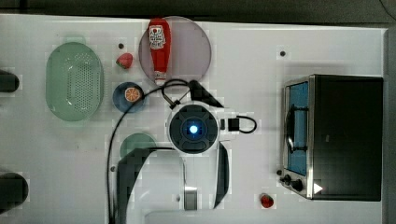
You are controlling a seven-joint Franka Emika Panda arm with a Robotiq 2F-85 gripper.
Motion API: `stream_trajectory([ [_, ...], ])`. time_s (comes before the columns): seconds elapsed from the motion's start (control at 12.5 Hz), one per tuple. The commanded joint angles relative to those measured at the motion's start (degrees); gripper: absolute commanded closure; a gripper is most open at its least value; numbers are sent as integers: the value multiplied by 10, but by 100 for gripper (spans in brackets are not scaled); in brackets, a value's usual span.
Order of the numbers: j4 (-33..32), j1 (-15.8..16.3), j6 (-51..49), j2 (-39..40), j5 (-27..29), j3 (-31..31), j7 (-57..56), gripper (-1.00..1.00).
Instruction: Pick banana from table and place on oven.
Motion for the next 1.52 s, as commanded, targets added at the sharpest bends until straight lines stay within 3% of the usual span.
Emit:
stream_trajectory([
  [0.08, 103, -8, -138, -41, 6, -25, -11, 53],
  [0.4, 200, -27, -267, -35, 3, -95, -23, 53],
  [0.96, 258, -44, -197, 86, -27, -288, -255, 53],
  [1.36, 303, -45, -144, 194, -27, -357, -374, 53],
  [1.52, 308, -45, -128, 217, -27, -366, -395, 24],
])
